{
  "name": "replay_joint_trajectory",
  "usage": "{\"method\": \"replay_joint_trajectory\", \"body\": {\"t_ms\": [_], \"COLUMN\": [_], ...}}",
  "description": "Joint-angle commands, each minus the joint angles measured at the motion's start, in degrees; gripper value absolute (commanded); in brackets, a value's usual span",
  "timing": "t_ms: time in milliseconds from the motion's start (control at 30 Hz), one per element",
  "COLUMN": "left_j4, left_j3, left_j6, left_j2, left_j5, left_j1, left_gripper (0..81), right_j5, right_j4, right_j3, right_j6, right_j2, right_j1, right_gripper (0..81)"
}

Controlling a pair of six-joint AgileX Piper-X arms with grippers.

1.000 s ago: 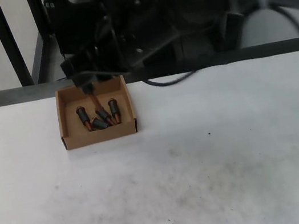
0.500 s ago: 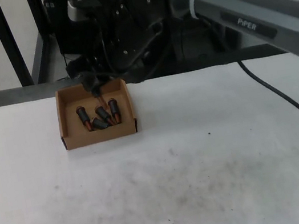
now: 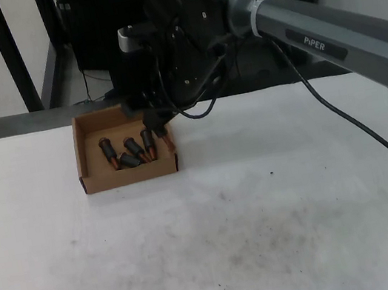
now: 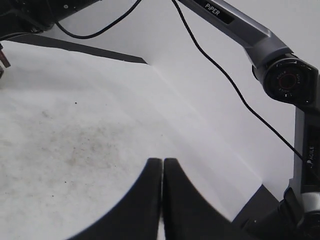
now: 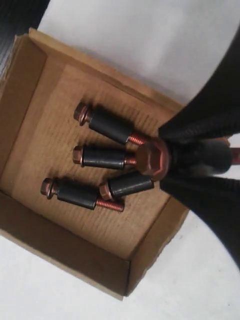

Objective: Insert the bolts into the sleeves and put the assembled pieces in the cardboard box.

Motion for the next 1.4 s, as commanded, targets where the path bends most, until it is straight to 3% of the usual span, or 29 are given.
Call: {"method": "replay_joint_trajectory", "body": {"t_ms": [0, 367, 1367], "left_j4": [0.5, 0.6, 0.6], "left_j3": [-0.2, -0.2, -0.2], "left_j6": [0.3, 0.3, 0.3], "left_j2": [-0.4, -0.4, -0.4], "left_j5": [-0.1, -0.3, -0.3], "left_j1": [0.0, 0.0, 0.0], "left_gripper": [0.8, 0.8, 0.8], "right_j5": [-0.4, -0.6, 0.1], "right_j4": [-2.7, -11.4, -9.0], "right_j3": [-0.8, -1.0, -1.0], "right_j6": [-0.6, 0.0, 1.9], "right_j2": [0.0, 0.5, 6.2], "right_j1": [-0.2, 0.0, 0.0], "right_gripper": [0.3, 0.3, 0.2]}}
